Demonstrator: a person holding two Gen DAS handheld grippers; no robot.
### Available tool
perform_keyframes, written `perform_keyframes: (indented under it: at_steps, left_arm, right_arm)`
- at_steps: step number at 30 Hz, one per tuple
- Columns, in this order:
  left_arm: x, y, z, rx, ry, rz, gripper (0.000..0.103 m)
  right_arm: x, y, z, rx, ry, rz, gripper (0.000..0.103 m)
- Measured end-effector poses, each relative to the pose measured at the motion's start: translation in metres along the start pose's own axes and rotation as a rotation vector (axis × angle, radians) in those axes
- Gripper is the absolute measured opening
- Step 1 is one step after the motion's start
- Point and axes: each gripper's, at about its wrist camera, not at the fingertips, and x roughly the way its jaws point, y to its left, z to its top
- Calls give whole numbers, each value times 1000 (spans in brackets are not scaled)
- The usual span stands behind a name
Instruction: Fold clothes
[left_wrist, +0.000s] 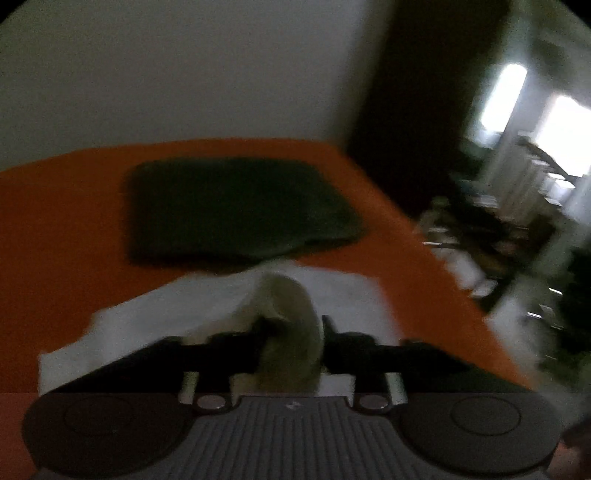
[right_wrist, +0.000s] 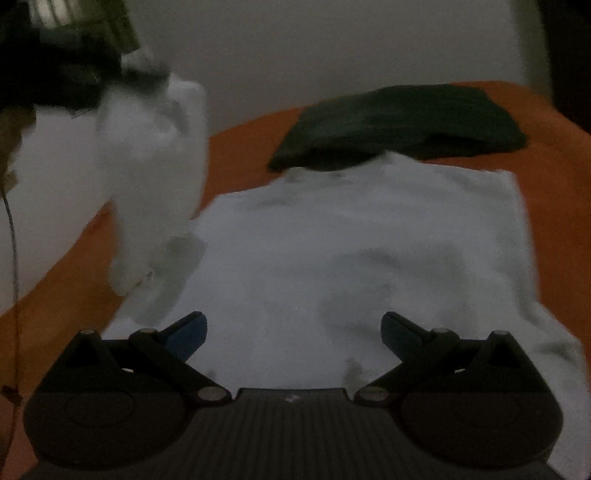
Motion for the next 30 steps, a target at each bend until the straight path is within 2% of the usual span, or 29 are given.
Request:
perform_keyframes:
  at_steps: [1, 2, 3, 4, 5, 8, 10, 12, 13, 15, 16, 19, 22, 24, 25, 26, 27, 30]
  left_arm:
    - [-5, -12, 10, 47, -37, -27, 61]
    - [-10, -14, 17, 73, -70, -23, 83]
    - [-15, -16, 24, 98, -103, -18, 88]
    - [-19, -17, 31, 118, -128, -7, 88]
    - [-16, -10, 36, 120, -118, 34, 88]
    - [7, 15, 39, 133, -80, 186, 90]
    - [28, 38, 28, 161, -44, 312, 93]
    - [52, 70, 14, 139, 16, 377, 93]
    - [64, 90, 5, 93, 45, 384, 93]
    - [81, 120, -13, 7, 79, 375, 89]
    - [87, 131, -21, -36, 83, 370, 89]
    - [105, 168, -44, -128, 146, 388, 89]
    - [120, 194, -62, -99, 206, 412, 88]
    - [124, 200, -62, -120, 213, 390, 88]
    - [126, 203, -61, -130, 216, 379, 88]
    - [128, 205, -61, -141, 219, 368, 88]
    - [130, 208, -61, -151, 223, 358, 88]
    - [135, 216, -60, -183, 232, 325, 84]
  right_arm:
    - [-8, -7, 0, 7, 4, -5, 102]
    - [-15, -13, 0, 8, 5, -5, 102]
    - [-22, -20, 0, 8, 7, -6, 102]
    - [-26, -22, 3, 0, 0, 2, 103]
    - [-25, -23, 8, -21, 7, 19, 103]
    - [-14, -21, 17, -76, 19, 27, 103]
    - [1, -18, 23, -80, 44, 30, 102]
    - [15, -16, 28, -81, 56, 10, 99]
    - [22, -17, 31, -81, 55, -10, 96]
    - [32, -15, 31, -82, 70, -46, 80]
    - [37, -15, 31, -82, 77, -65, 64]
    - [52, -12, 32, -83, 99, -119, 61]
    - [67, -10, 33, -84, 121, -174, 62]
    - [77, -9, 34, -85, 136, -210, 60]
    - [78, -10, 31, -94, 149, -204, 42]
    - [78, -12, 29, -103, 162, -197, 11]
    - [82, -13, 28, -113, 174, -198, 11]
    - [67, -19, 25, -91, 123, -175, 11]
